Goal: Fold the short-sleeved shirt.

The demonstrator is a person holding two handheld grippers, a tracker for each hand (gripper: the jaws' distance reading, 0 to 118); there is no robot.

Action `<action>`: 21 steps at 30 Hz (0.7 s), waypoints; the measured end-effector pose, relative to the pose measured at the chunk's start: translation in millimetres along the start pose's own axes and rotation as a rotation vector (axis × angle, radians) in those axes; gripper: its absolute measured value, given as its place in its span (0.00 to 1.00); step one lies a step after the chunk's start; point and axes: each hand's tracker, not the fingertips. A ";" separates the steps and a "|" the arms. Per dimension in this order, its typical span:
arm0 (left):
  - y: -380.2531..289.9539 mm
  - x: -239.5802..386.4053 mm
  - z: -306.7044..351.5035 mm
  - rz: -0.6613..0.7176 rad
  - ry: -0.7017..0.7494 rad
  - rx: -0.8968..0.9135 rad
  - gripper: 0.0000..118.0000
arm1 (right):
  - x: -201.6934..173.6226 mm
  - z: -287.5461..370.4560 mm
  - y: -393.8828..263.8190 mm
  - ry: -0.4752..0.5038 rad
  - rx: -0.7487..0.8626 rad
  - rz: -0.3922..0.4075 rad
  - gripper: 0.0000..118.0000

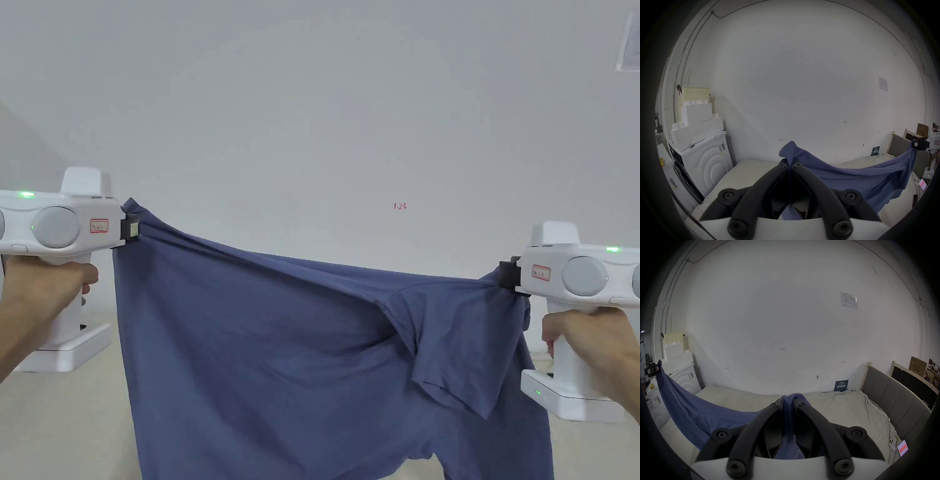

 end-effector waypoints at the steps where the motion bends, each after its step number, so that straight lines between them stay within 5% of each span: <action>1: 0.1 -0.4 0.7 -0.003 -0.001 0.001 0.00 | 0.0 -5.2 -0.6 -0.005 0.002 -0.006 0.08; 16: -106.9 -8.3 89.5 0.012 -0.073 0.018 0.00 | 3.4 19.2 -107.1 0.038 -0.043 0.053 0.07; 20: -99.5 -7.6 82.5 0.006 -0.085 -0.025 0.00 | 11.5 47.9 -174.9 0.045 -0.112 0.070 0.07; 21: -121.9 2.9 39.1 -0.013 -0.102 -0.072 0.00 | 12.6 58.8 -191.8 0.043 -0.138 0.080 0.07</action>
